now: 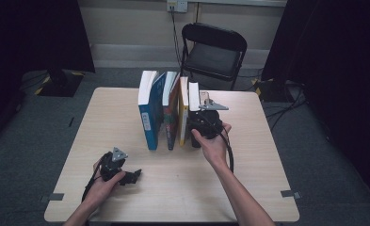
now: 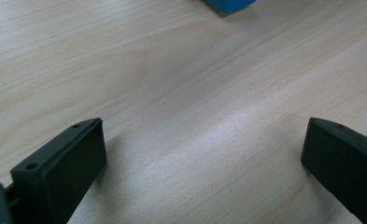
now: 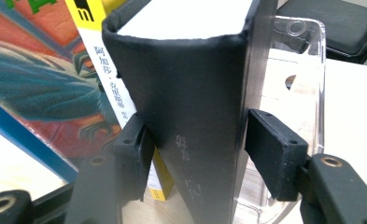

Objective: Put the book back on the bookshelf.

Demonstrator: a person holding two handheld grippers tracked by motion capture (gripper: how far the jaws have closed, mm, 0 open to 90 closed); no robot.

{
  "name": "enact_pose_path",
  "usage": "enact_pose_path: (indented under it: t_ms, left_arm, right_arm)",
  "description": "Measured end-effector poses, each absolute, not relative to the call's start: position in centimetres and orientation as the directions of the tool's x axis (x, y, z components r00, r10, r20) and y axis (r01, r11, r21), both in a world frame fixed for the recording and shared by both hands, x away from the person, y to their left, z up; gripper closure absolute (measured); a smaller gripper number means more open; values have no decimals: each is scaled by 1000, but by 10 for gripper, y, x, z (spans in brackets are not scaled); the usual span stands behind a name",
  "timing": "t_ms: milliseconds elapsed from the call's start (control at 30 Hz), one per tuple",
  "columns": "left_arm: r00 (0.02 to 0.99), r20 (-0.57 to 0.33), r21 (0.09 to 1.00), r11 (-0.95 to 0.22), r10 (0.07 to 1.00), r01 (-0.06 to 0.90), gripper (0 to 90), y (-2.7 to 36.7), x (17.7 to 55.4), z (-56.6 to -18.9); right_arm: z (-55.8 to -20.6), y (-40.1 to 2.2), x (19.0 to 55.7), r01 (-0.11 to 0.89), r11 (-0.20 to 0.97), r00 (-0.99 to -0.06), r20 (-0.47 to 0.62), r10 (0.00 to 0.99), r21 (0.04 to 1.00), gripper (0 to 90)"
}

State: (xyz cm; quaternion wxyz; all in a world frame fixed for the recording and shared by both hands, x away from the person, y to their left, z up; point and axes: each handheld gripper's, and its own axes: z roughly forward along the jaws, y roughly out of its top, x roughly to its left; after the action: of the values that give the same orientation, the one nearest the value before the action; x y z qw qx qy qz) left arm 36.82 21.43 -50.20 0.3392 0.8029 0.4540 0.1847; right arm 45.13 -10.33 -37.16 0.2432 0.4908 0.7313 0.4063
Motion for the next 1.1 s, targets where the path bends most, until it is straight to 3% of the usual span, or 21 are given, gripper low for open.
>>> enact_pose_path:
  t_ms: [633, 1100]
  left_arm:
    - [516, -13, 715, -353, 856, 603, 0, 214, 368, -502]
    - [513, -13, 714, -351, 858, 606, 0, 215, 368, -502]
  right_arm:
    - [-378, -119, 455, 524, 176, -451, 96, 887, 834, 330]
    - [-378, -145, 437, 529, 177, -507, 142, 850, 830, 155]
